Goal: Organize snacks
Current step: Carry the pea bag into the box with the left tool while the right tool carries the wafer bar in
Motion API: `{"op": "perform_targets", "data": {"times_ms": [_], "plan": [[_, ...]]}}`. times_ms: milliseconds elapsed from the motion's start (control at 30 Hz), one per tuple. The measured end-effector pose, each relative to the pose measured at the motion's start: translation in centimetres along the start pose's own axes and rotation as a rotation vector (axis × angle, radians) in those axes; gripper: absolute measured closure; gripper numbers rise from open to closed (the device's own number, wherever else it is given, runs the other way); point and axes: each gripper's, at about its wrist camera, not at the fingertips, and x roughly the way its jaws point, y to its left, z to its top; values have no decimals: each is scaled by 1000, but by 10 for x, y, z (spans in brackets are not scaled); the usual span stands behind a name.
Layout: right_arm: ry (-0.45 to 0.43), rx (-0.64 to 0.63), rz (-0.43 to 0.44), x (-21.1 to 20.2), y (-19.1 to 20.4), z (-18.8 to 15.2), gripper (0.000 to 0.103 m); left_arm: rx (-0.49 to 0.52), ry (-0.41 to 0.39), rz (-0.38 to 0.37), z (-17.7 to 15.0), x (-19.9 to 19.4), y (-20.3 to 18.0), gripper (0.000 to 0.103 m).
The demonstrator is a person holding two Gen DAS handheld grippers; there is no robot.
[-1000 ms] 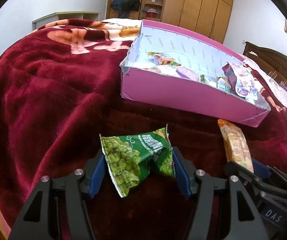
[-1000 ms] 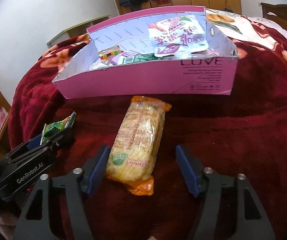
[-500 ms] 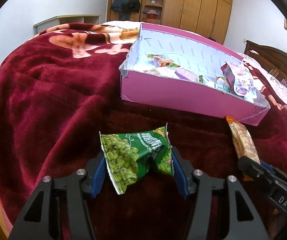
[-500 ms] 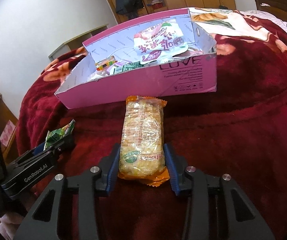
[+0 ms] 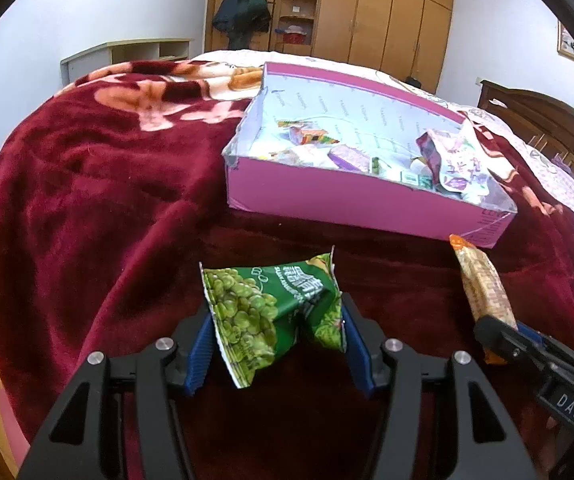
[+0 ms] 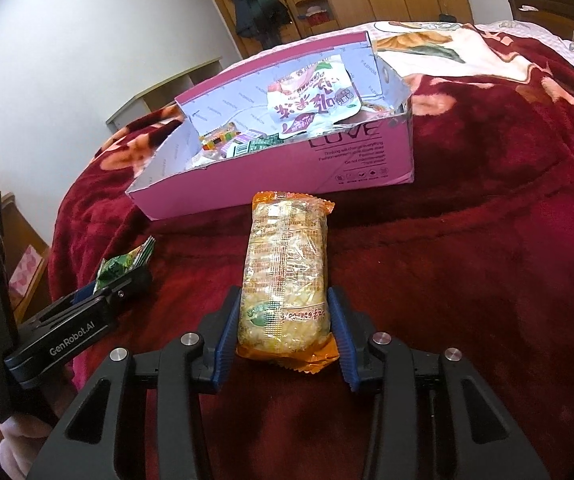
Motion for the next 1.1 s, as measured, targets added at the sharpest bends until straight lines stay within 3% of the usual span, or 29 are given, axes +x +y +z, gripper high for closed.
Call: {"op": "perform_targets", "data": {"times_ms": [567,1100], "plan": [[-63,-4,84,-34,3,12,60,44,-67,-23,21,-29,-24,44],[-129,-58,74,-48,3,52,60,94,-132,-44,80,-17,-47,44]]}}
